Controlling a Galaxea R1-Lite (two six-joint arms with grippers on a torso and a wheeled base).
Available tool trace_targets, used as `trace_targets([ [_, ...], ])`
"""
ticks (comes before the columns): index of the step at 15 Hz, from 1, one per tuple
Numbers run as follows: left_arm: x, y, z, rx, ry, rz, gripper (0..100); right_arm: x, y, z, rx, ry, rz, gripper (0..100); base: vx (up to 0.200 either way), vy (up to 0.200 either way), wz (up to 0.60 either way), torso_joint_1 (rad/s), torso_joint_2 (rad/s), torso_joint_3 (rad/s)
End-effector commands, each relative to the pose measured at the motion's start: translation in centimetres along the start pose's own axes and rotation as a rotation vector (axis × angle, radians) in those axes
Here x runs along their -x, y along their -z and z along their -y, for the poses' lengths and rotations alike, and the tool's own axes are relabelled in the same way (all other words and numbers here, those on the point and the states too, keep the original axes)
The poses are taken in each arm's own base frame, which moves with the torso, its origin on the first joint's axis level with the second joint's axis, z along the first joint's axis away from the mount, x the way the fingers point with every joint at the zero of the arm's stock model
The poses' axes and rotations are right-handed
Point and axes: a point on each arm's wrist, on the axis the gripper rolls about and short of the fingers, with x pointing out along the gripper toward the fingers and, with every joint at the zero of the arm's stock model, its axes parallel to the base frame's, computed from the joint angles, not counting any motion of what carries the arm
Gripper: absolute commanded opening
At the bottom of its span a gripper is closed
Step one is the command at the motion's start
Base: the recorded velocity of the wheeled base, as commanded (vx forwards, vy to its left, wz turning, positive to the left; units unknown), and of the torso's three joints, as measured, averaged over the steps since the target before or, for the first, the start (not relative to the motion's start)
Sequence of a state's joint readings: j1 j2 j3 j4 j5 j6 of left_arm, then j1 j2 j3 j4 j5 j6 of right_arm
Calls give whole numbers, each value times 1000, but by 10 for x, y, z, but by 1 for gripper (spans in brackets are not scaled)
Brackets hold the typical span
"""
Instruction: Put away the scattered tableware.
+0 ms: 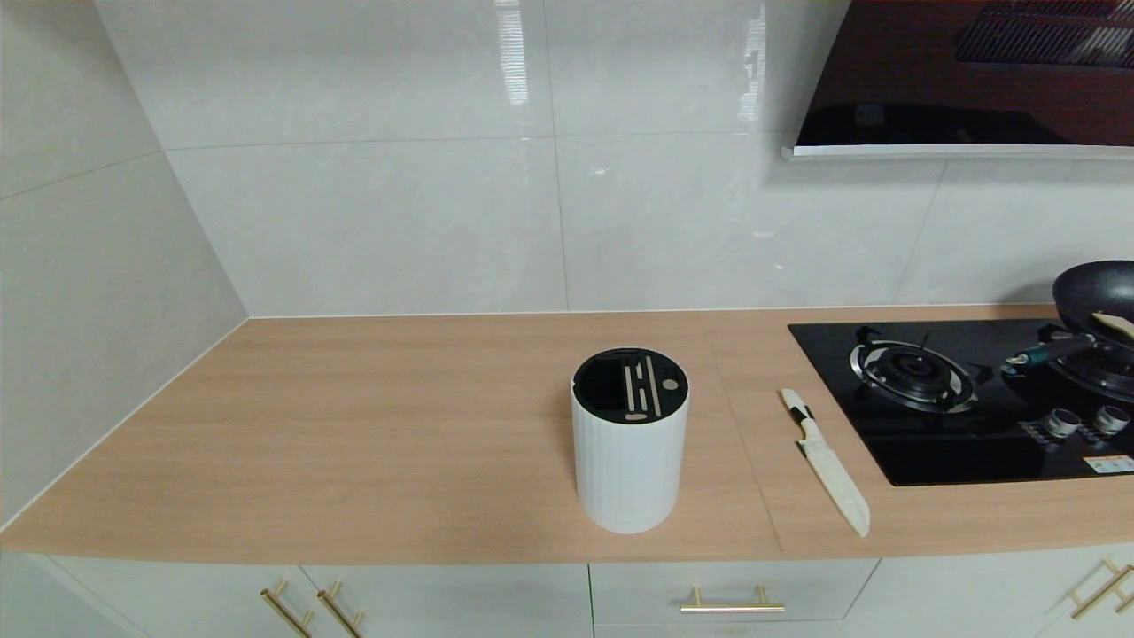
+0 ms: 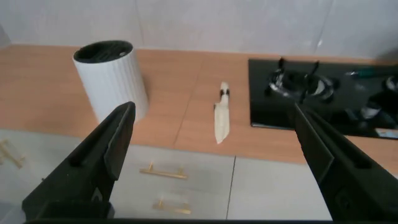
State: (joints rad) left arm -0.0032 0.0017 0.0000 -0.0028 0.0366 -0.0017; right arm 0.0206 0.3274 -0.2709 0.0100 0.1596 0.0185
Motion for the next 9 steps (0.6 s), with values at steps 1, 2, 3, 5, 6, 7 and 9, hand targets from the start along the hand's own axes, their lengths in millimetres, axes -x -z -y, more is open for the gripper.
trace_targets([
  [1, 0, 0, 0, 0, 0, 0, 100, -62, -35, 7, -39, -37, -248, 100, 0, 0, 0, 0, 0, 0],
  [2, 0, 0, 0, 0, 0, 0, 100, -71, -39, 7, -37, -56, -271, 100, 0, 0, 0, 0, 0, 0],
  [3, 0, 0, 0, 1, 0, -1, 100, -96, -50, 5, -33, -103, -315, 100, 0, 0, 0, 0, 0, 0],
  [5, 0, 0, 0, 1, 0, 0, 100, -145, -54, 3, -32, -129, -387, 100, 0, 0, 0, 0, 0, 0],
  [6, 0, 0, 0, 0, 0, 0, 100, -173, -51, 3, -31, -130, -399, 100, 0, 0, 0, 0, 0, 0],
  [7, 0, 0, 0, 0, 0, 0, 100, -199, -44, 5, -27, -125, -394, 100, 0, 0, 0, 0, 0, 0],
  [9, 0, 0, 0, 0, 0, 0, 100, -238, -31, 6, -9, -88, -363, 100, 0, 0, 0, 0, 0, 0],
])
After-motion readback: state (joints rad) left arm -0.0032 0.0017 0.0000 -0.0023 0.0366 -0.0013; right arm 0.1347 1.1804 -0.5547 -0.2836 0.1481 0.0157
